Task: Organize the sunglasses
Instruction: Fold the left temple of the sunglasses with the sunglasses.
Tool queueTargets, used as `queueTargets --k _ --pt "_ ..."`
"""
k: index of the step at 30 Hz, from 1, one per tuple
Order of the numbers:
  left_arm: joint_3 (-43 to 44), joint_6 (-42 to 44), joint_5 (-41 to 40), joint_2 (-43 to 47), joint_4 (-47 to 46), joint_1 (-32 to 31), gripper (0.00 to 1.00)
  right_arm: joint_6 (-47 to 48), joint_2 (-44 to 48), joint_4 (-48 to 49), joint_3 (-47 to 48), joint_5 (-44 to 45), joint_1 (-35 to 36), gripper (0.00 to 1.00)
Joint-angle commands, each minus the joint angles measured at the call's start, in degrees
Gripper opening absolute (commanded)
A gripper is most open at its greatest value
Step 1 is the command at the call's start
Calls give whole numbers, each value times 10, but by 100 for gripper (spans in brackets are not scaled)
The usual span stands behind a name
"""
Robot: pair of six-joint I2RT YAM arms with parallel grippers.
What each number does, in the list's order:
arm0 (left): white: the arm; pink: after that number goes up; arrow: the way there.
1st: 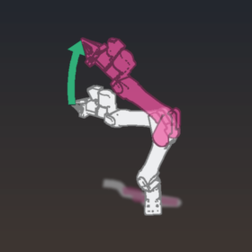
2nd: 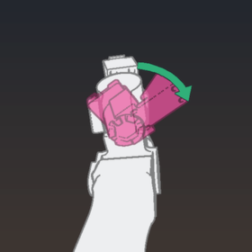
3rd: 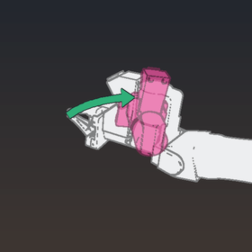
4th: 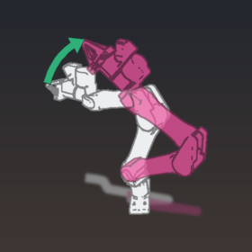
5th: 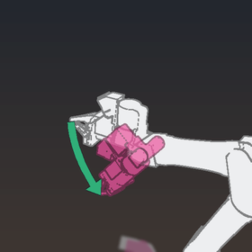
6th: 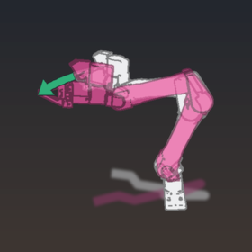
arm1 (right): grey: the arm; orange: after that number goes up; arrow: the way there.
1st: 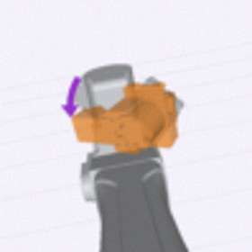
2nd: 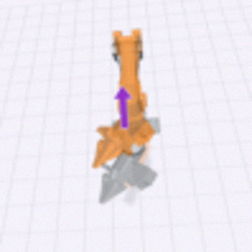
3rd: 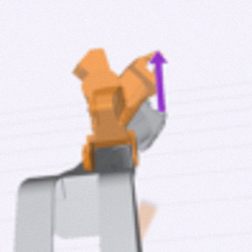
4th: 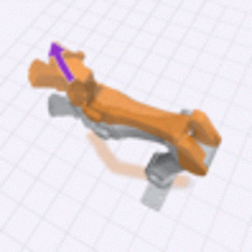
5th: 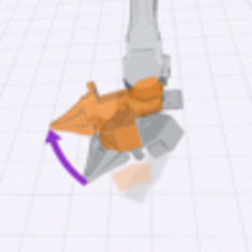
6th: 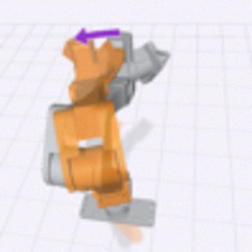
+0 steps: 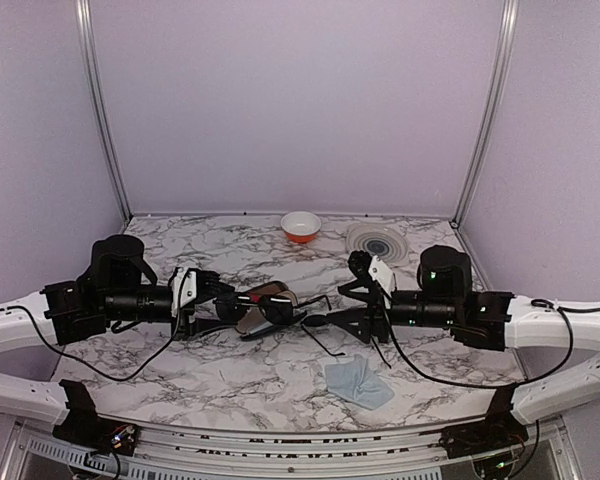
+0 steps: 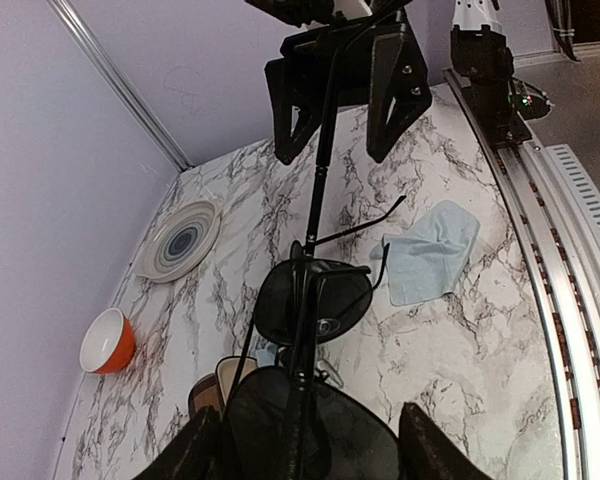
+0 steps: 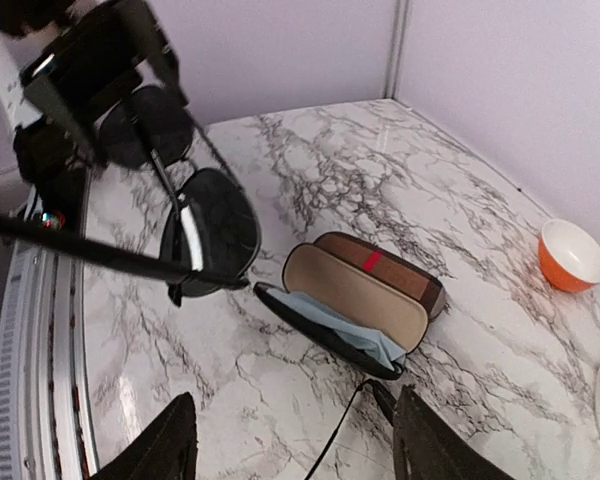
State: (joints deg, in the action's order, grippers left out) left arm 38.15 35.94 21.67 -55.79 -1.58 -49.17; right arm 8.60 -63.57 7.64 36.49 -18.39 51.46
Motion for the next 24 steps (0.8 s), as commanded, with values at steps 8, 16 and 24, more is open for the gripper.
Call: queueTargets --k 8,16,24 --pt "8 -94 -18 -18 -88 12 50 -178 -130 130 101 285 66 47" --pt "14 -120 -40 -28 -95 16 49 -216 -166 182 120 320 83 40" --pt "17 -121 -44 -31 -90 16 49 -221 -208 184 146 298 86 40"
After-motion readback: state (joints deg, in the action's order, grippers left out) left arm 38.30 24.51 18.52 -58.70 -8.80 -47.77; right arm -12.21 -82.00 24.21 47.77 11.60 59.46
